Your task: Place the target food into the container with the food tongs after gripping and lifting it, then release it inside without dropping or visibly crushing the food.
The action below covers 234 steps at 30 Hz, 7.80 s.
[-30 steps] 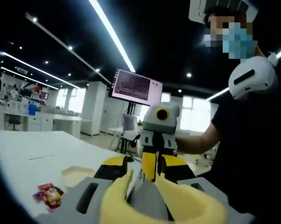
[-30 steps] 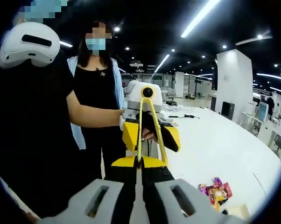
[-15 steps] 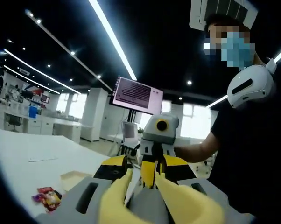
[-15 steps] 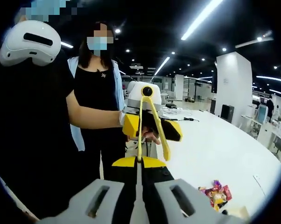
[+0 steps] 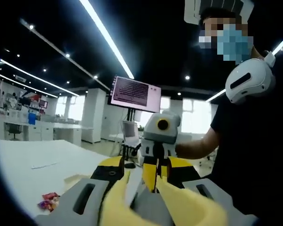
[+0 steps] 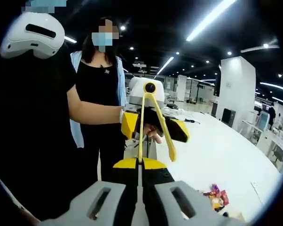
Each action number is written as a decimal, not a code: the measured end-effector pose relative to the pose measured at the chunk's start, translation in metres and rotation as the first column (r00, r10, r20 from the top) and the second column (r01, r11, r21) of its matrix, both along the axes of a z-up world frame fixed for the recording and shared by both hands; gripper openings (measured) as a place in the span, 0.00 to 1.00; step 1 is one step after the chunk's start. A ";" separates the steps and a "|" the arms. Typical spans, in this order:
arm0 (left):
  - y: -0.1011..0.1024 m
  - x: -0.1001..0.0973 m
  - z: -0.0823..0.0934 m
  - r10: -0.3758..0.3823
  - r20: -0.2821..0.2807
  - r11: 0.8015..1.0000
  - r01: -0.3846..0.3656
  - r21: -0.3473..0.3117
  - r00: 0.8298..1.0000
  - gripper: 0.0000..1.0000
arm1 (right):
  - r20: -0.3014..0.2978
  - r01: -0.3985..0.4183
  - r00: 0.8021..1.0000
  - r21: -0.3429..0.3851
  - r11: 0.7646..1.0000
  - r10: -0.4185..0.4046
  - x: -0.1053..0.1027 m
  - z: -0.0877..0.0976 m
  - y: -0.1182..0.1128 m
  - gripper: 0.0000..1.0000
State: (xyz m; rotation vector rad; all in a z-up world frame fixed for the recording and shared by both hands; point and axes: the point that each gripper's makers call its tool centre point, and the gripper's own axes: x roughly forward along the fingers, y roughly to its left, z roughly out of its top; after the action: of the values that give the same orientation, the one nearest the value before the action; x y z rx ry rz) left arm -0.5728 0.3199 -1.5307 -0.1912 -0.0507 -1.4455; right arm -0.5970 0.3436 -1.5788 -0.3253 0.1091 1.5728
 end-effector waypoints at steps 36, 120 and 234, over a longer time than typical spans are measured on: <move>0.001 -0.005 -0.003 0.007 0.048 0.996 -0.011 0.090 0.999 0.29 | 0.106 0.010 0.994 -0.024 1.000 -0.007 -0.003 0.004 0.004 0.01; 0.023 0.145 -0.162 0.297 0.003 0.895 -0.280 0.347 0.955 0.23 | -0.492 0.716 0.645 0.120 0.688 -0.585 0.041 -0.069 -0.129 0.09; -0.003 0.224 -0.290 0.123 0.074 0.757 -0.142 0.638 0.990 0.18 | -0.145 0.943 0.297 -0.107 0.314 -0.944 0.124 -0.174 -0.228 1.00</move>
State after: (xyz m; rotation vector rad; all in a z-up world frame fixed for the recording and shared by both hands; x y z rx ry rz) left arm -0.3487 0.3164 -1.8204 0.3975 0.4059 -1.2453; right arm -0.4727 0.1155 -1.7527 -0.0512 0.3802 0.3523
